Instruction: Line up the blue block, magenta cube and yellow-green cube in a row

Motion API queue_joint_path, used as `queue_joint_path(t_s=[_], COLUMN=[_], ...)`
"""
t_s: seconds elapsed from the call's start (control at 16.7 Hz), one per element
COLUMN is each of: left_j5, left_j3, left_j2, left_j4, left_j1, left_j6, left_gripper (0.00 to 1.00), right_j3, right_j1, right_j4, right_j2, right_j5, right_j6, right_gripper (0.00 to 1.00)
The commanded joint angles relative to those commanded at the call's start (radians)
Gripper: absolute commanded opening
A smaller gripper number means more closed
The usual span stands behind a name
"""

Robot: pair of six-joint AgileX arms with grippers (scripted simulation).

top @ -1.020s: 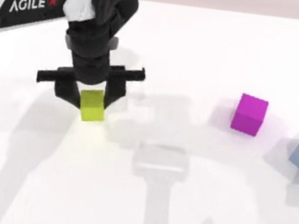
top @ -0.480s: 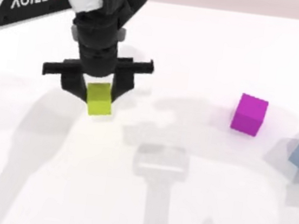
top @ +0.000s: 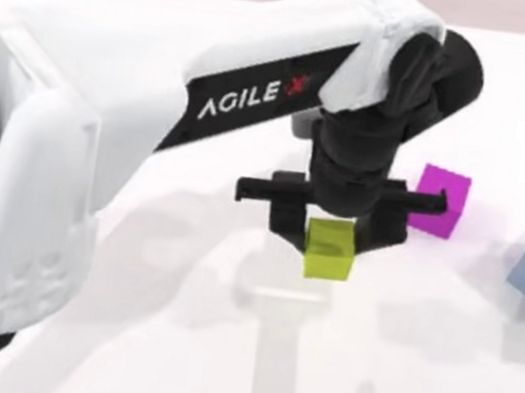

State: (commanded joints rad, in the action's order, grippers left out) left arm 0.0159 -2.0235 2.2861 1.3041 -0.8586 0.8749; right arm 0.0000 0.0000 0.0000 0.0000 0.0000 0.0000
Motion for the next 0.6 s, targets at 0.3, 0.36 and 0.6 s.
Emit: queue_joint_path(t_s=[0.3,0.36,0.6], left_j5=[0.002,0.002,0.001], left_j3=[-0.093,-0.093,-0.074], left_j2=[0.034,0.034,0.03], left_j4=[0.043,0.043,0.023], left_j1=[-0.124,-0.124,-0.122], left_j6=[0.09,0.09,0.086], left_gripper=[0.0,0.0,0.0], right_j3=[0.0,0.0,0.0], right_j1=[0.0,0.0,0.0], right_j4=[0.0,0.0,0.0], right_j2=[0.0,0.0,0.0], right_j5=[0.0,0.0,0.0], right_j6=[0.0,0.0,0.0], right_gripper=[1.0,1.0,1.0])
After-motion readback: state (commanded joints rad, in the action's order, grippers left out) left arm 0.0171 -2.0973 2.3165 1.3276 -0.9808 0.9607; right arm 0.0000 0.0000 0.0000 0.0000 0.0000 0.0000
